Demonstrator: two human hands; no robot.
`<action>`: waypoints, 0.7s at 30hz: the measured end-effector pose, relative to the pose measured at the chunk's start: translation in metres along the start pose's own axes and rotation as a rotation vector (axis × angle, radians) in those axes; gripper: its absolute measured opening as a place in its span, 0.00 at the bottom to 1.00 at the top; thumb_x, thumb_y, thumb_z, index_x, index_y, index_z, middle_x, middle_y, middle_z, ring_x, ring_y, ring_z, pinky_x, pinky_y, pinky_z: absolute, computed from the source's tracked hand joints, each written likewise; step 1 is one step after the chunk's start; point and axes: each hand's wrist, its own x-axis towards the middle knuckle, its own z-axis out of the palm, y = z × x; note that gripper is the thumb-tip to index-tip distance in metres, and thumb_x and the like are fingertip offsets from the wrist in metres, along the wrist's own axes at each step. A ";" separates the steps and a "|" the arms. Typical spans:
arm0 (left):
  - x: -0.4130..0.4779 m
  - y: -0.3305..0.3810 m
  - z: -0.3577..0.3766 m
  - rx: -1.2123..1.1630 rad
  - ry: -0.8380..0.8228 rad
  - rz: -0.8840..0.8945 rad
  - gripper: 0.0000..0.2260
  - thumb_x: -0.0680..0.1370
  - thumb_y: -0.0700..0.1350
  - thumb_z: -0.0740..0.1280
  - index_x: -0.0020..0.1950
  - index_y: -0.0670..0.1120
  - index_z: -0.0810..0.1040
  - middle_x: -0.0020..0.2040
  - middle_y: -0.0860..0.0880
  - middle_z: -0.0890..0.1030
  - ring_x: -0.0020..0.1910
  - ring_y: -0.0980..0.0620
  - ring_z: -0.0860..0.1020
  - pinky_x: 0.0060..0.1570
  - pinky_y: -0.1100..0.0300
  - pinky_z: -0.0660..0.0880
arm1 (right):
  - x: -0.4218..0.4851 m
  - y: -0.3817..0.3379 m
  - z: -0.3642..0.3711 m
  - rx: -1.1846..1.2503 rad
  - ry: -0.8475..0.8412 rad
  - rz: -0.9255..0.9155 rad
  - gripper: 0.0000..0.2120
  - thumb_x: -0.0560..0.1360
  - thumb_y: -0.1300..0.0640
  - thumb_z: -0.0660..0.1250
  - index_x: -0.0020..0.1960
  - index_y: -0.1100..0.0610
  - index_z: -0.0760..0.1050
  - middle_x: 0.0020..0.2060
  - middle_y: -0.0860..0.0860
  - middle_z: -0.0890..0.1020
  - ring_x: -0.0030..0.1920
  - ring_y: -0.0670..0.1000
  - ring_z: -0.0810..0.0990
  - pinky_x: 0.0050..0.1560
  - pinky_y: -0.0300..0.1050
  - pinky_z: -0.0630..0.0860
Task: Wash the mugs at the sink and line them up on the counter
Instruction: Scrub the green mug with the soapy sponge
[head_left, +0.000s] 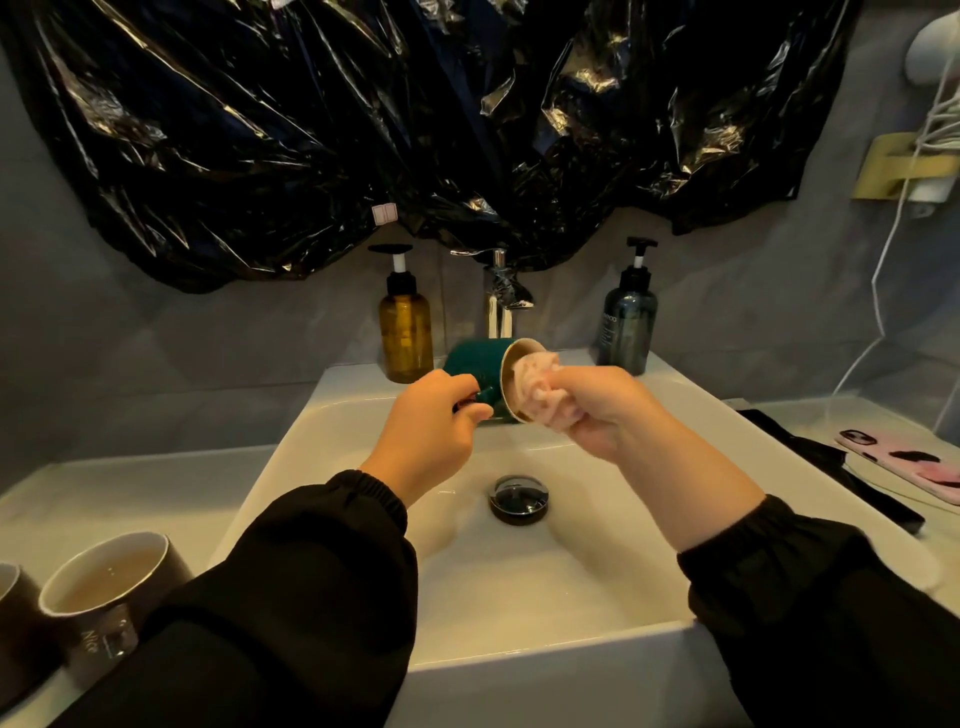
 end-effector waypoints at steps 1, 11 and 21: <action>-0.001 0.000 0.001 0.031 0.017 0.032 0.07 0.79 0.42 0.64 0.47 0.39 0.77 0.41 0.45 0.74 0.40 0.50 0.70 0.40 0.58 0.68 | 0.001 0.000 0.005 0.185 -0.028 0.095 0.09 0.80 0.66 0.56 0.44 0.63 0.71 0.32 0.56 0.72 0.19 0.43 0.68 0.15 0.30 0.59; -0.004 0.010 0.011 -0.031 -0.101 0.010 0.06 0.80 0.42 0.62 0.51 0.41 0.77 0.44 0.45 0.76 0.43 0.49 0.73 0.47 0.56 0.73 | 0.009 0.001 0.019 0.948 -0.031 0.236 0.14 0.80 0.64 0.54 0.36 0.62 0.68 0.15 0.53 0.65 0.12 0.45 0.60 0.15 0.30 0.54; -0.001 0.001 0.001 -0.143 -0.024 -0.109 0.06 0.80 0.41 0.61 0.45 0.41 0.75 0.40 0.43 0.76 0.40 0.47 0.74 0.38 0.61 0.68 | -0.011 -0.006 0.017 0.694 0.015 0.012 0.07 0.77 0.70 0.59 0.47 0.63 0.73 0.38 0.57 0.76 0.32 0.51 0.77 0.21 0.37 0.73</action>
